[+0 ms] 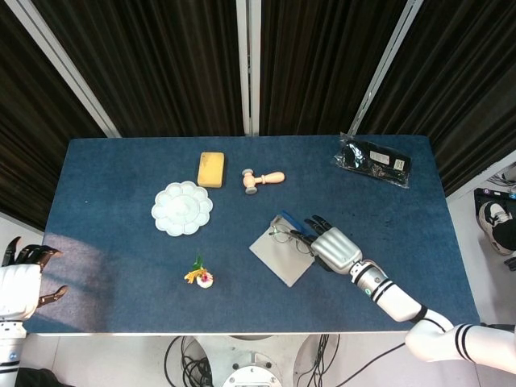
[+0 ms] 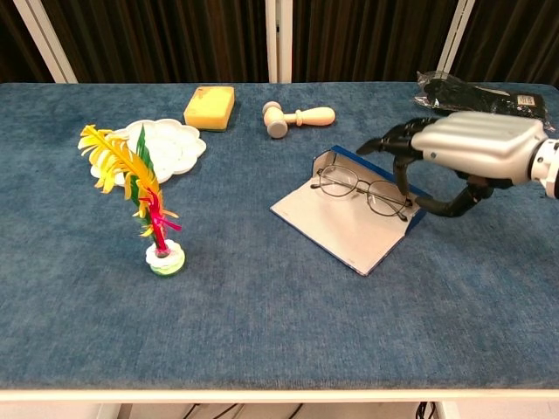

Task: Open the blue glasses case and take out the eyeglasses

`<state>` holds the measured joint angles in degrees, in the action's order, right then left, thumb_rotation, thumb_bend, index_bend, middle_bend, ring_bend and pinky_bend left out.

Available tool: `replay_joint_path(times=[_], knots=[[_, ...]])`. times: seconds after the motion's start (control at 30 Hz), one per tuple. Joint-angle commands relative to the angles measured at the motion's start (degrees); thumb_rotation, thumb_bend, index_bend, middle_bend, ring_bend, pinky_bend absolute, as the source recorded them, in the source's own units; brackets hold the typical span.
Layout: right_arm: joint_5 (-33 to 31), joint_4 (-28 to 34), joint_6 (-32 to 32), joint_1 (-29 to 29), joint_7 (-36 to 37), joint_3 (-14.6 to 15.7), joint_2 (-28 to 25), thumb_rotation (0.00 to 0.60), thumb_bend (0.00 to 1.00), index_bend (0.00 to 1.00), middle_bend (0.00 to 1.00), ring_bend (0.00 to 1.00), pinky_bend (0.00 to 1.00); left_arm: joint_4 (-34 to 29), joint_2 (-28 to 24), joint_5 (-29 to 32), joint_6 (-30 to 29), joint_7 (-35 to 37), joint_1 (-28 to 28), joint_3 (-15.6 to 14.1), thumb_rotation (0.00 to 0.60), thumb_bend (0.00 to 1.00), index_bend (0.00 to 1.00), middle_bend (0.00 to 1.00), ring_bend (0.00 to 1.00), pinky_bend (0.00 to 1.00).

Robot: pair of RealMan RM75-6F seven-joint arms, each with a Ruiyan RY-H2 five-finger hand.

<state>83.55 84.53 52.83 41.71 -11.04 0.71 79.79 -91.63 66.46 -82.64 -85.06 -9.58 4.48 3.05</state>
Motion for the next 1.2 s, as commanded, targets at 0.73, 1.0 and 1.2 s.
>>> replay_joint_path(times=[0.73,1.0,1.2], knots=[[-4.1,-7.1,0.0,-1.6,0.8,-4.1,10.1,0.6,0.03,0.0,0.0,0.0,0.0,-0.1,-0.3,-0.2,-0.4,0.8,-0.3,-0.2,0.6,0.06,0.34,0.29,0.2,0.07],[-9.1,-14.0,-3.7,0.0,1.1,-7.3,11.5,0.6,0.04,0.0,0.0,0.0,0.0,0.3,0.0,0.0,0.0,0.9,-0.3,-0.2,0.6,0.06,0.34,0.29,0.2,0.07],[-14.2,-21.5,-8.3,2.7,1.3,-10.7,13.0,0.6,0.04,0.0,0.0,0.0,0.0,0.4,0.0,0.2,0.0,0.9,-0.2,-0.1,0.6,0.06,0.34,0.29,0.2,0.07]])
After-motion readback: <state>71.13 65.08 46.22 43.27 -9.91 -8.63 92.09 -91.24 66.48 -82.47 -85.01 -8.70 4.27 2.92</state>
